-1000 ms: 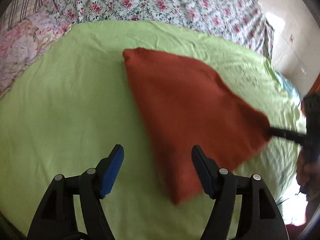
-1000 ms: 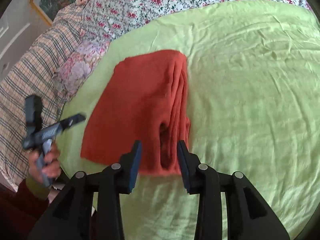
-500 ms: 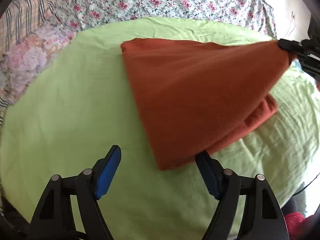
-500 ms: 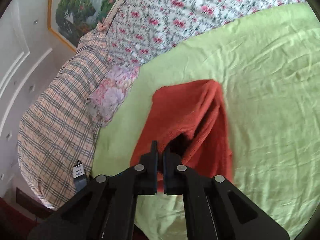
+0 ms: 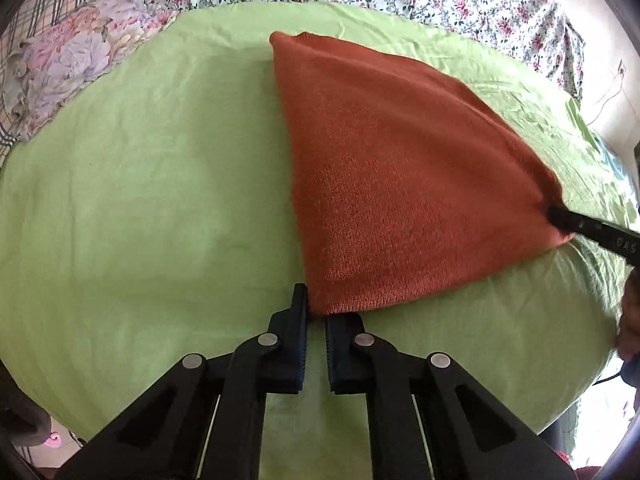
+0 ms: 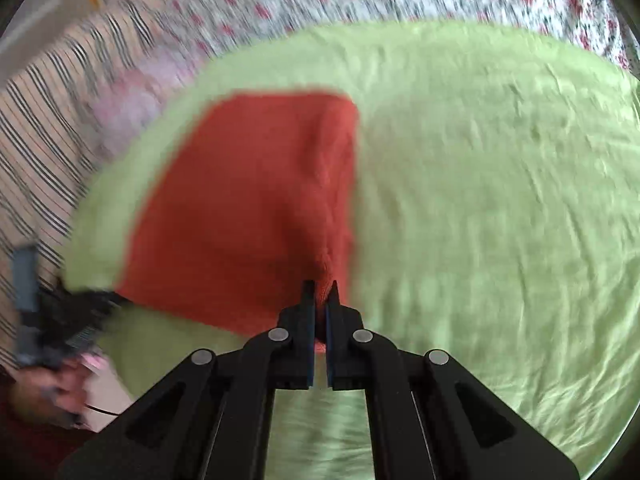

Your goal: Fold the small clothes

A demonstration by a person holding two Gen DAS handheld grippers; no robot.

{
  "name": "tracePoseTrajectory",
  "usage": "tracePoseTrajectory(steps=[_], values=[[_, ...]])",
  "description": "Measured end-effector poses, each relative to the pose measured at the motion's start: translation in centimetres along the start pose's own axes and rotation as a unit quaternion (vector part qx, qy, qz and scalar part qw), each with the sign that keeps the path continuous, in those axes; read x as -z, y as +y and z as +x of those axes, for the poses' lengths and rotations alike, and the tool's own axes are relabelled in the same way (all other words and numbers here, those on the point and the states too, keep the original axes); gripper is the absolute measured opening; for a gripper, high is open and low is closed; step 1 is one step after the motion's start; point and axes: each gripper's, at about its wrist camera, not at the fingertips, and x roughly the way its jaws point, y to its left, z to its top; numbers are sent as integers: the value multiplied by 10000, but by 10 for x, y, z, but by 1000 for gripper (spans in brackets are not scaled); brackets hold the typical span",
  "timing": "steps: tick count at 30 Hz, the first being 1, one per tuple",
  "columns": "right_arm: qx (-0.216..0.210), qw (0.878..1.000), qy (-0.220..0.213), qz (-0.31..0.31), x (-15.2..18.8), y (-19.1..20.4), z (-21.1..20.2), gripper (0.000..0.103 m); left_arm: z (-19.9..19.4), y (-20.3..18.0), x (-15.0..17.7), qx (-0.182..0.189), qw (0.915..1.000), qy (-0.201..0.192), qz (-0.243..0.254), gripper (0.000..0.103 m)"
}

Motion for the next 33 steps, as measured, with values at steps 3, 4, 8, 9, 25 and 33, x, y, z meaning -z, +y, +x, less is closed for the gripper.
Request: tracePoseTrajectory(steps=[3,4,8,9,25,33], values=[[-139,9997,-33,200,3,-10,1,4,-1,3,-2,125,9999,58,105,7],[-144,9997,-8,194,2,-10,1,4,-1,4,-2,172,9997,68,153,10],[-337,9987,226,292,1,-17,-7,13,-24,17,5,602,9979,83,218,16],[-472,9977,274,401,2,-21,-9,17,-30,19,4,691,9973,21,249,18],[-1088,9886,234,1018,-100,-18,74,13,7,-12,-35,1410,9878,27,658,24],[-523,9959,157,720,-101,-21,93,11,17,-24,-25,1156,9903,-29,768,23]])
